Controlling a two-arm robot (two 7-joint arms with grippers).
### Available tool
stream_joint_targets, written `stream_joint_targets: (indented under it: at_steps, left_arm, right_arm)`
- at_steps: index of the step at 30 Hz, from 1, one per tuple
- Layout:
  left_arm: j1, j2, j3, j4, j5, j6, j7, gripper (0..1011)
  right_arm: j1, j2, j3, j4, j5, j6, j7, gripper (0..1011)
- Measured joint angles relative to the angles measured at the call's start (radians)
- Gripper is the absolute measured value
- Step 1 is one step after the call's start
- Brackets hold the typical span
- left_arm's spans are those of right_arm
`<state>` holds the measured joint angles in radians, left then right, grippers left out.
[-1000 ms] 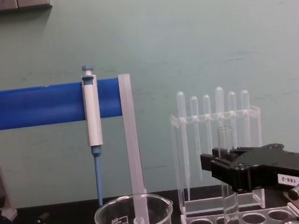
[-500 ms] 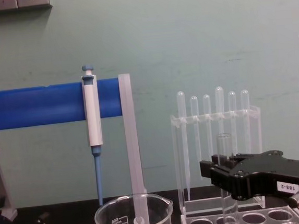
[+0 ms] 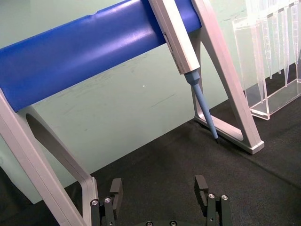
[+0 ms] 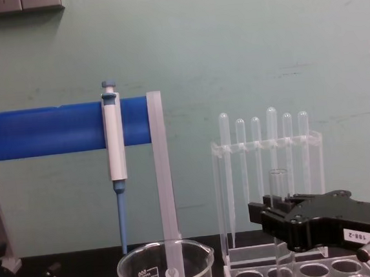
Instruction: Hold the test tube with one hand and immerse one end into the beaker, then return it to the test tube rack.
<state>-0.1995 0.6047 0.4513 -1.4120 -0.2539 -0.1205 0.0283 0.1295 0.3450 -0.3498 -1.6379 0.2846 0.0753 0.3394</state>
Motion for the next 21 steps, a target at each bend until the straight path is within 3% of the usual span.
stream_joint_targets:
  at_steps: [3, 19, 21]
  left_arm:
    - [0.0, 0.0, 0.0, 0.0, 0.0, 0.0, 0.0, 1000]
    - [0.0, 0.0, 0.0, 0.0, 0.0, 0.0, 0.0, 1000]
    - [0.0, 0.0, 0.0, 0.0, 0.0, 0.0, 0.0, 1000]
  right_arm:
    - [0.0, 0.0, 0.001, 0.0, 0.001, 0.0, 0.0, 255]
    - [0.001, 0.0, 0.005, -0.005, 0.003, 0.0, 0.0, 790]
    - [0.001, 0.0, 0.006, -0.006, 0.004, -0.001, 0.0, 820]
